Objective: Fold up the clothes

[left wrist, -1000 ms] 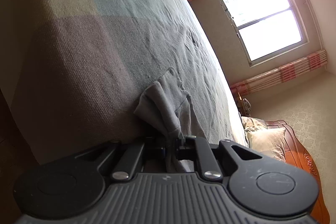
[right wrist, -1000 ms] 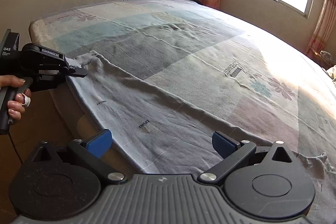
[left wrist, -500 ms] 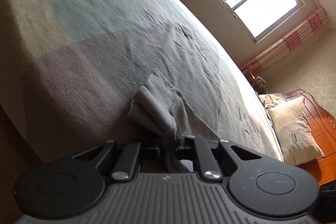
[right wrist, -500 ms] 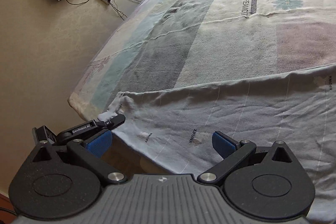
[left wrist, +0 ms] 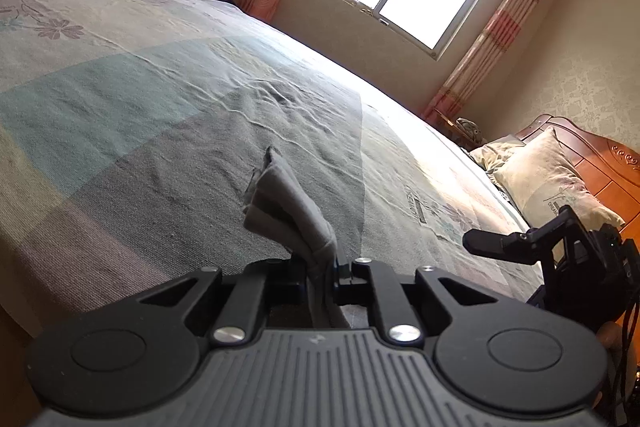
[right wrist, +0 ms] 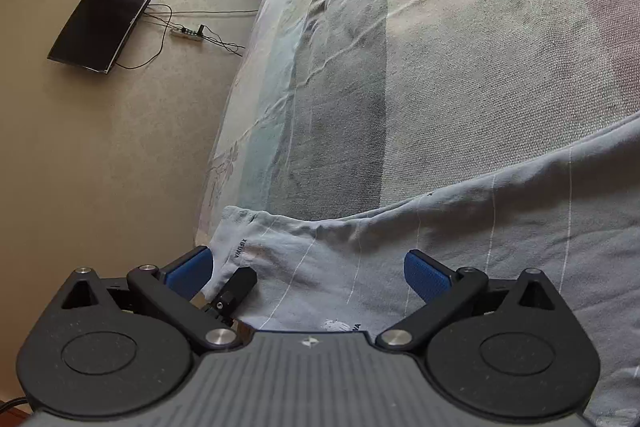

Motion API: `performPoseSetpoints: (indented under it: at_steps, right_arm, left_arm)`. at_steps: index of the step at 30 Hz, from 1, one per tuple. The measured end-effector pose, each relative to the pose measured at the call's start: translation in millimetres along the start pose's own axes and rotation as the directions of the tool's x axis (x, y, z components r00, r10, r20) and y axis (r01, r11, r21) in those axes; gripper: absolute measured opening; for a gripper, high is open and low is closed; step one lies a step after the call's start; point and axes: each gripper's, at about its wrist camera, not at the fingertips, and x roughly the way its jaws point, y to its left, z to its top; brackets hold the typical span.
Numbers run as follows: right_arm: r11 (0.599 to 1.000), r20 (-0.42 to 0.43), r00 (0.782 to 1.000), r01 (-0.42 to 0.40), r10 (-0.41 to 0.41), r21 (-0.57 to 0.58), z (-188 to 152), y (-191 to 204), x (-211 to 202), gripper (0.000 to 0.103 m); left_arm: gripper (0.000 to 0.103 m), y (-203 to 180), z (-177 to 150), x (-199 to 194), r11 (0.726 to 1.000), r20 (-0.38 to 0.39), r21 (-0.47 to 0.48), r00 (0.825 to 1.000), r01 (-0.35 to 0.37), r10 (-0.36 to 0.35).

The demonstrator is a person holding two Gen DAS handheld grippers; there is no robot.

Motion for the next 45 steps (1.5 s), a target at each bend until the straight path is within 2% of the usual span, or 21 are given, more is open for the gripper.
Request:
performPoseSetpoints:
  at_steps: [4,15,23,27,31,36,45]
  right_arm:
    - [1.0,0.004,1.0,0.03,-0.03,0.002,4.3,-2.3,8.9,0.103]
    - [0.995,0.049,0.994,0.098,-0.097,-0.013,25.1,1.3,24.0,0.103]
    - [0.998,-0.066,0.996,0.063,-0.061,0.027,-19.6,6.9,6.3,0.103]
    - [0.995,-0.107,0.99,0.094,-0.09,0.034,-46.8,8.5,10.9,0.103]
    - [0.993,-0.111,0.987,0.117,-0.118,-0.014,-64.4,18.9,3.8,0.103]
    - [0.988,-0.029,0.989,0.145,-0.147,-0.061,-63.2,23.1,-30.8,0.103]
    - [0.989,0.121,0.982,0.143,-0.148,0.048,-56.4,-8.1,-115.1,0.103]
  left_arm:
    - [0.01,-6.3,0.5,-3.0,1.0,0.011,0.012,1.0,0.019,-0.019]
    - [0.01,-3.1,-7.4,-1.2,0.999,0.008,-0.03,0.999,0.032,-0.031]
    - [0.01,-8.9,-3.9,-3.6,0.999,0.015,-0.024,0.999,0.046,-0.046]
    - [0.01,-13.1,-2.5,-6.3,0.998,0.02,-0.019,0.998,0.054,-0.054]
    - [0.01,-18.3,-4.0,-7.8,0.998,0.022,-0.017,0.998,0.061,-0.06]
    - [0.01,-31.1,-3.6,-9.6,0.997,0.025,-0.002,0.997,0.077,-0.077]
    - [0.01,-70.0,-5.4,-5.9,0.988,0.014,0.06,0.989,0.144,-0.145]
